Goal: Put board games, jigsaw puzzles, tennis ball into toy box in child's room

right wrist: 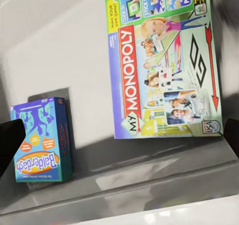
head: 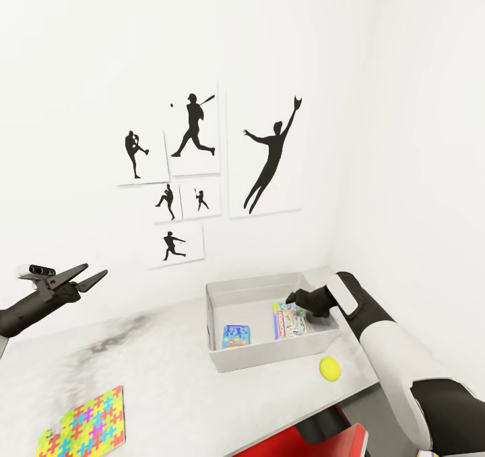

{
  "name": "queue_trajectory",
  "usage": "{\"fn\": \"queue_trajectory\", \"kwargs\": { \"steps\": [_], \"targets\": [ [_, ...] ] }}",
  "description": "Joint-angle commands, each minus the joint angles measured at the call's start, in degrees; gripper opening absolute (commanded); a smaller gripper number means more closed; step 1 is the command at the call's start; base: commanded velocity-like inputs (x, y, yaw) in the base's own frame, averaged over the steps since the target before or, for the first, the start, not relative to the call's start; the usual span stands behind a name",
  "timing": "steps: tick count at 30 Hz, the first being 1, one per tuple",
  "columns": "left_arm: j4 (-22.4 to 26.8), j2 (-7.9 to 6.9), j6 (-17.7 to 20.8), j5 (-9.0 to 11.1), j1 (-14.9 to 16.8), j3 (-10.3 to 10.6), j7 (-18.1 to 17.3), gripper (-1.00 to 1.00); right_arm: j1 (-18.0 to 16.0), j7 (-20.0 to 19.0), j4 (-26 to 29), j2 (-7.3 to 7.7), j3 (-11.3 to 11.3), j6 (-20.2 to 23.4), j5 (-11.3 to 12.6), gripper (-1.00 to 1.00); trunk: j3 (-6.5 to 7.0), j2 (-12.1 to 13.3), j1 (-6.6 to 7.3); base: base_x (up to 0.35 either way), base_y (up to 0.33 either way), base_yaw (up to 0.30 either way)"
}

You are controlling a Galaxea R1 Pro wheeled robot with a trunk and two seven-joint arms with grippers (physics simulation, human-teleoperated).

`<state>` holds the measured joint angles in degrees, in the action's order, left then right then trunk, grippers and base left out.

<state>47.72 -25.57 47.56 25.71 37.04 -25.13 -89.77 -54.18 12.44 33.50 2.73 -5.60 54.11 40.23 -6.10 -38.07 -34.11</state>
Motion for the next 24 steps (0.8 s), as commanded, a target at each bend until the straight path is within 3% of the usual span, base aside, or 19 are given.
{"fn": "queue_trajectory", "kwargs": {
  "steps": [1,18,24],
  "targets": [
    [0.0,-0.01,0.61,-0.03,0.05,-0.02,-0.23,1.0,-0.05,0.48,0.1,0.08,-0.34,0.15,0.6,1.0,-0.11,-0.09,-0.02,0.0,0.0,0.0],
    [0.0,-0.01,0.52,0.04,0.03,-0.03,-0.23,1.0,0.04,0.39,0.16,-0.05,-0.11,-0.56,0.64,1.0,0.02,-0.09,-0.02,-0.004,0.0,0.0],
    [0.0,-0.01,0.52,0.04,0.01,-0.08,-0.23,1.0,0.04,0.39,0.16,-0.05,-0.11,-1.52,0.64,1.0,0.5,-0.09,-0.02,-0.178,0.107,0.0]
  ]
}}
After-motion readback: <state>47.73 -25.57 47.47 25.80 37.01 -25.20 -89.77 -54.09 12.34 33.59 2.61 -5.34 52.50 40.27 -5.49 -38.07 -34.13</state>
